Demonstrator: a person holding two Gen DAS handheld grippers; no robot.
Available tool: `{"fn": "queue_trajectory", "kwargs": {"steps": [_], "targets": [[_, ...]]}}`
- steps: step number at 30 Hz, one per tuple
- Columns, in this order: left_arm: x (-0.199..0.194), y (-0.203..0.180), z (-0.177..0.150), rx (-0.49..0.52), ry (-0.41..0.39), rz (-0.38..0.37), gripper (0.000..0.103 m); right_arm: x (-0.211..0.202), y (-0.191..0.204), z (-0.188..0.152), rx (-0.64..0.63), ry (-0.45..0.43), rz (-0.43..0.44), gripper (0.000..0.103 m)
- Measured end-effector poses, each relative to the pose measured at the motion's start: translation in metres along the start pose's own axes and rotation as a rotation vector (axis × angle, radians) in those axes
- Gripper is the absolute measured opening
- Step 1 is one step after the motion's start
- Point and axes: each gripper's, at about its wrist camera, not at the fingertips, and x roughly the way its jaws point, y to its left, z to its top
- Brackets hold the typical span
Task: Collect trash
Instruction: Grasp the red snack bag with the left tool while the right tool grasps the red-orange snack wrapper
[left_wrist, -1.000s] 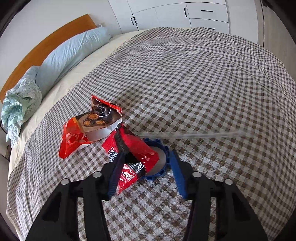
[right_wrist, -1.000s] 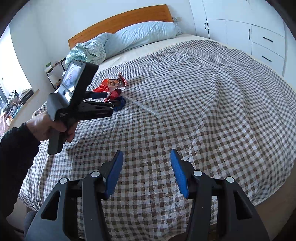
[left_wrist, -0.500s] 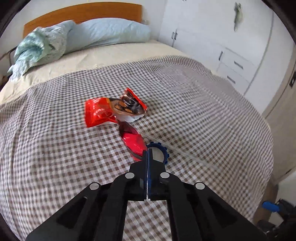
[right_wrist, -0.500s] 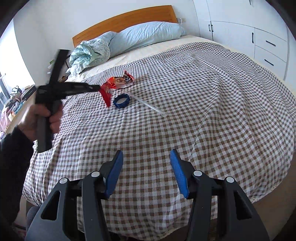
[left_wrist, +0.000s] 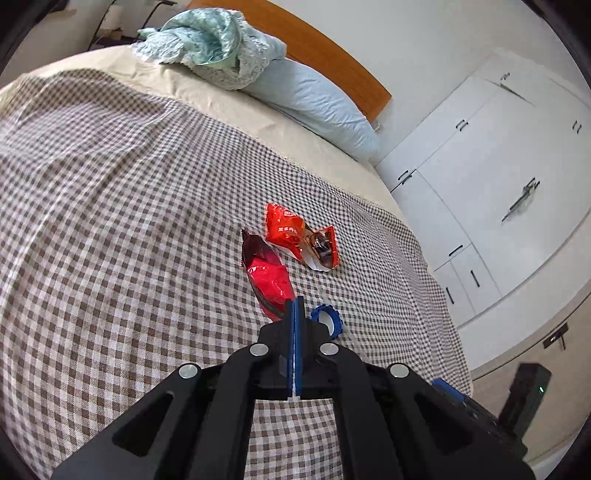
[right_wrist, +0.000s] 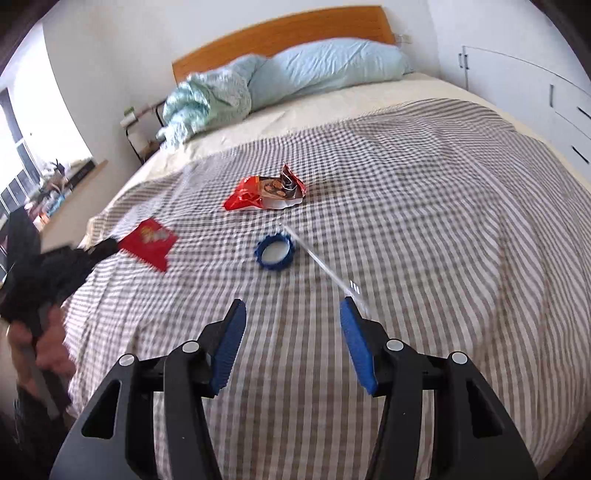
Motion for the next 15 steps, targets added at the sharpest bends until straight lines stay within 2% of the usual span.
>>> {"fn": "queue_trajectory", "kwargs": {"steps": [3,6,10,14,15], "targets": [[0.006,0.026,0.006,-0.065,0.031,0.01,0.0,0.06,0.007,0.052,-0.058,0.045,-0.054,0.052],[0.003,0.044,0.011,-0.115,0.025,-0.034,0.0,0.121,0.015,0.104,-0.116,0.067,-0.033,0.052],[0.008,0.058,0.013,-0.121,0.042,-0.026,0.0,0.195,0.026,0.151,-0.188,0.127,-0.154,0.052],[0.009,0.06,0.013,-0.121,0.059,-0.042,0.0,0.242,0.02,0.166,-0.097,0.218,-0.063,0.052],[0.008,0.059,0.012,-0.113,0.059,-0.044,0.0,0.248,0.019,0.166,-0.075,0.232,-0.046,0.042]]}}
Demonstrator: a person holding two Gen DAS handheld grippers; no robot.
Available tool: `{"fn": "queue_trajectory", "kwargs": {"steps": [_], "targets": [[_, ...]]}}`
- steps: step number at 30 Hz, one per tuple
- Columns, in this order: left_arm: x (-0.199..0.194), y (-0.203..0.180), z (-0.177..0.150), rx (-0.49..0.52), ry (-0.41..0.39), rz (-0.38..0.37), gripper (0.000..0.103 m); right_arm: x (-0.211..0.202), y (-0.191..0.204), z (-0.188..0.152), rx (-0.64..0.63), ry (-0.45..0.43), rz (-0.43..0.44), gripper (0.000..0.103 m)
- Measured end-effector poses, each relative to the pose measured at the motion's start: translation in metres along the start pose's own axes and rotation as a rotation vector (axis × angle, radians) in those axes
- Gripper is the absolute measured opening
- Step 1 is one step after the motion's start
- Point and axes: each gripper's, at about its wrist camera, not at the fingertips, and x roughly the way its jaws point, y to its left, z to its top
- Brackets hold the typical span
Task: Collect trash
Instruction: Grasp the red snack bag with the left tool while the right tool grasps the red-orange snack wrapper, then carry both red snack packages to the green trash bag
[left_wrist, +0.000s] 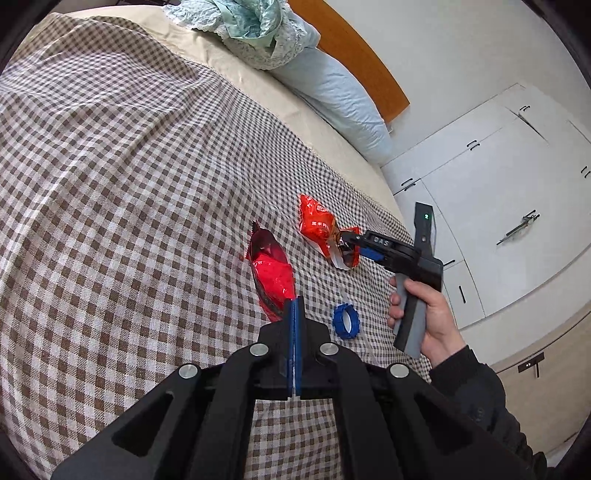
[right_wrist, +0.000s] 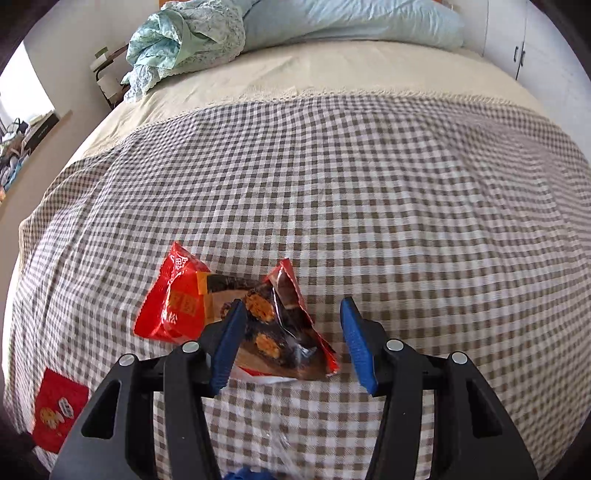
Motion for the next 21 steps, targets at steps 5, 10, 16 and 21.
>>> {"fn": "queue_trajectory", "kwargs": {"steps": [5,10,16,21], "targets": [[0.003,-0.001,-0.001,-0.004,0.003,-0.003,0.0,-0.009,0.011,-0.01,0.039,0.01,-0.01,0.007],[0.005,-0.018,-0.006,0.013,-0.015,-0.017,0.0,-0.092,0.007,-0.027,0.042,-0.1,-0.041,0.006],[0.007,-0.078,-0.032,0.142,0.032,-0.035,0.0,-0.232,-0.035,-0.1,0.097,-0.22,-0.114,0.006],[-0.019,-0.155,-0.081,0.278,0.106,-0.148,0.0,-0.329,-0.093,-0.216,0.137,-0.26,-0.19,0.006]]}}
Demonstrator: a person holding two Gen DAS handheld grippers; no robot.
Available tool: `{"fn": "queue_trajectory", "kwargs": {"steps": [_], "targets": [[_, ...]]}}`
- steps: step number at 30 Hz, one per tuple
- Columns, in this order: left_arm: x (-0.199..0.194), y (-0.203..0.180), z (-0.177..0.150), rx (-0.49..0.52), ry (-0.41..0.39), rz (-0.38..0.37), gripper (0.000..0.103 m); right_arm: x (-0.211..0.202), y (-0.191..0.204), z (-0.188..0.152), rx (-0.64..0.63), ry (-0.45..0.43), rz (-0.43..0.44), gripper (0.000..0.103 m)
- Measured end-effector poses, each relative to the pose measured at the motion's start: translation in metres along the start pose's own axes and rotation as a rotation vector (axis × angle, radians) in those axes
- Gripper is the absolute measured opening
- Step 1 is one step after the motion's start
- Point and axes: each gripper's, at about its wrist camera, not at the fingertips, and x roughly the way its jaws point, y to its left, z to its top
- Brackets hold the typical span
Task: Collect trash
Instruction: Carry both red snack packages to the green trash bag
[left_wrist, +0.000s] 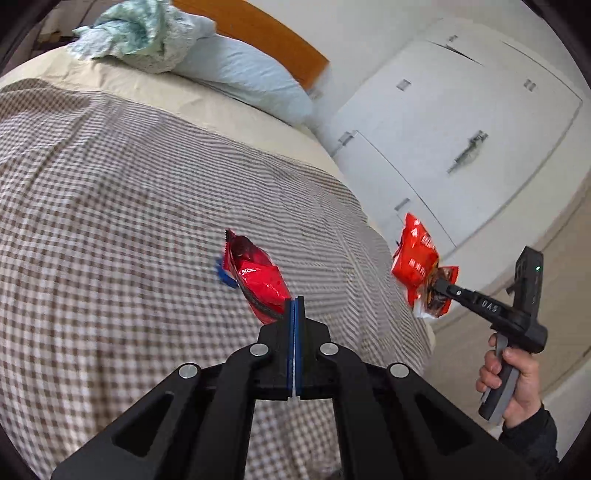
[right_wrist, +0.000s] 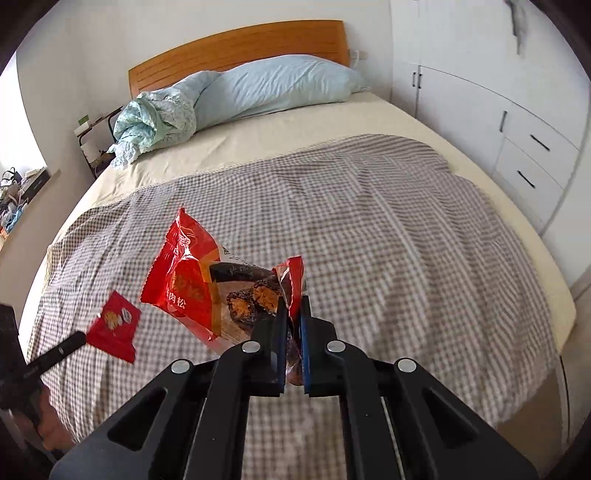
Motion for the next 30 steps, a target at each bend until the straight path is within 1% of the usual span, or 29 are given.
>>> {"fn": "queue_trajectory", "kwargs": {"steps": [1,2,3,4,5,6,7,9,11,13,14,15,17,18,20,22,25,27,30], "targets": [[-0.002,-0.015,-0.01,0.013,0.026,-0.046,0.0,-0.014,-0.017,-0.02,0.023,0.001,-0.013,0.006],[-0.003,-0.031,-0.021,0.023,0.059,-0.1,0.0,-0.029,-0.039,-0.045,0.048,0.018,-0.029,0.006],[-0.003,-0.047,-0.033,0.031,0.094,-0.134,0.0,-0.042,-0.06,-0.073,0.069,0.031,-0.06,0.006],[-0.003,-0.062,-0.045,0.05,0.123,-0.146,0.0,-0.052,-0.075,-0.096,0.093,0.039,-0.082,0.006],[-0.004,-0.078,-0.058,0.077,0.148,-0.154,0.0,-0.064,-0.097,-0.131,0.13,0.062,-0.098,0.006],[-0.004,-0.092,-0.069,0.103,0.169,-0.166,0.0,-0.074,-0.112,-0.155,0.159,0.077,-0.112,0.006],[-0.002,-0.106,-0.081,0.128,0.194,-0.179,0.0,-0.082,-0.13,-0.188,0.197,0.093,-0.135,0.006],[0.004,-0.134,-0.106,0.177,0.247,-0.185,0.0,-0.094,-0.154,-0.239,0.251,0.131,-0.172,0.006],[0.014,-0.158,-0.128,0.226,0.293,-0.178,0.0,-0.097,-0.176,-0.292,0.322,0.174,-0.207,0.006],[0.026,-0.178,-0.148,0.274,0.343,-0.18,0.0,-0.098,-0.195,-0.346,0.38,0.221,-0.279,0.006],[0.032,-0.188,-0.16,0.298,0.366,-0.179,0.0,-0.095,-0.202,-0.369,0.408,0.247,-0.302,0.006],[0.039,-0.197,-0.171,0.322,0.393,-0.18,0.0,-0.094,-0.206,-0.386,0.425,0.265,-0.339,0.006],[0.052,-0.212,-0.192,0.353,0.442,-0.171,0.0,-0.091,-0.212,-0.42,0.429,0.307,-0.441,0.007],[0.059,-0.218,-0.201,0.363,0.468,-0.171,0.0,-0.087,-0.212,-0.432,0.42,0.324,-0.479,0.007],[0.073,-0.228,-0.219,0.381,0.512,-0.171,0.0,-0.08,-0.209,-0.453,0.355,0.356,-0.569,0.007],[0.086,-0.236,-0.236,0.411,0.55,-0.159,0.0,-0.066,-0.2,-0.469,0.237,0.394,-0.659,0.007],[0.101,-0.243,-0.262,0.437,0.607,-0.151,0.0,-0.05,-0.186,-0.486,0.067,0.393,-0.796,0.007],[0.111,-0.245,-0.276,0.45,0.637,-0.14,0.0,-0.037,-0.18,-0.499,-0.029,0.386,-0.846,0.007],[0.124,-0.245,-0.287,0.461,0.673,-0.117,0.0,-0.013,-0.168,-0.514,-0.162,0.388,-0.906,0.007]]}}
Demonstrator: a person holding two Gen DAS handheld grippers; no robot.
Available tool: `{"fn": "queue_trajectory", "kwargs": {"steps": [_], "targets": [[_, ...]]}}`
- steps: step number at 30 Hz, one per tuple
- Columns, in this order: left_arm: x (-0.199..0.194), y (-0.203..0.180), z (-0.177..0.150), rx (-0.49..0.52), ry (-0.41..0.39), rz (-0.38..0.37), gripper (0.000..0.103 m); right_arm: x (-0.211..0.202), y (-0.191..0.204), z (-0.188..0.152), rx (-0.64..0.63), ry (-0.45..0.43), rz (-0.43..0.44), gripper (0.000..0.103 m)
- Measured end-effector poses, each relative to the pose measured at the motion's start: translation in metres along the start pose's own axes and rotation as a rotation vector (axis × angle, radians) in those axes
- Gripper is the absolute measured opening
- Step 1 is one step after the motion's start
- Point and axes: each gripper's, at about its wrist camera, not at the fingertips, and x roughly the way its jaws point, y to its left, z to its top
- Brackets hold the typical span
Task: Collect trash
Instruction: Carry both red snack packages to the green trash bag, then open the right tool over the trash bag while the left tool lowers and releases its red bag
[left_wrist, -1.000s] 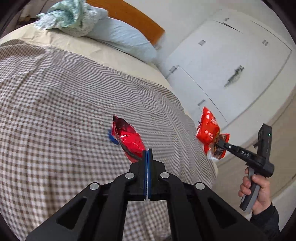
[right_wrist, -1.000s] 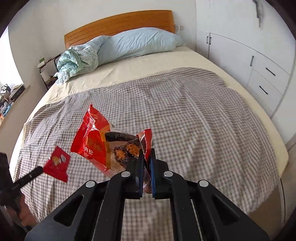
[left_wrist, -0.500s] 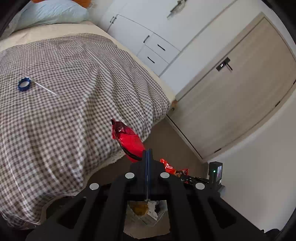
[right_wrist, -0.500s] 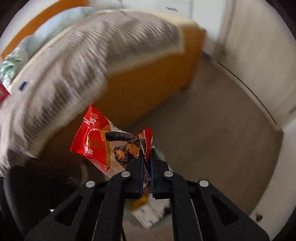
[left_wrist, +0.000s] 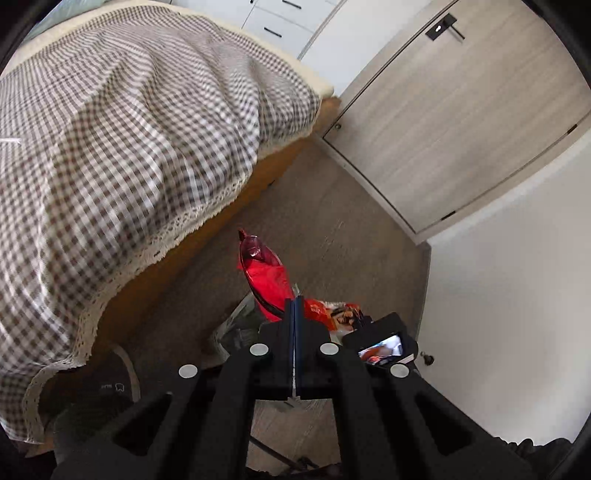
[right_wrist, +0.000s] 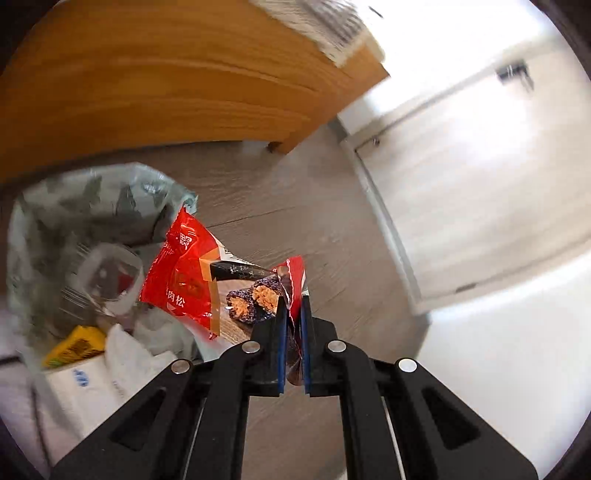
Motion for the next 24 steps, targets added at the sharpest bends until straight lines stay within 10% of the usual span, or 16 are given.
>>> {"fn": "queue_trajectory", "kwargs": {"steps": [7,11,13,24], "targets": [[0.031,0.014,0.005,-0.028,0.06,0.007,0.0,0.012,0.061,-0.003,-0.202,-0.099,-0.074,0.013],[0.048,0.022,0.011,-0.045,0.092,0.008,0.0,0.002,0.068,0.004,-0.192,-0.079,0.187,0.018],[0.057,0.024,0.013,-0.047,0.107,0.004,0.0,0.0,0.065,0.002,-0.179,-0.053,0.259,0.037],[0.157,0.024,0.009,-0.096,0.363,-0.123,0.0,0.002,-0.06,-0.025,0.331,0.084,0.524,0.049]]}}
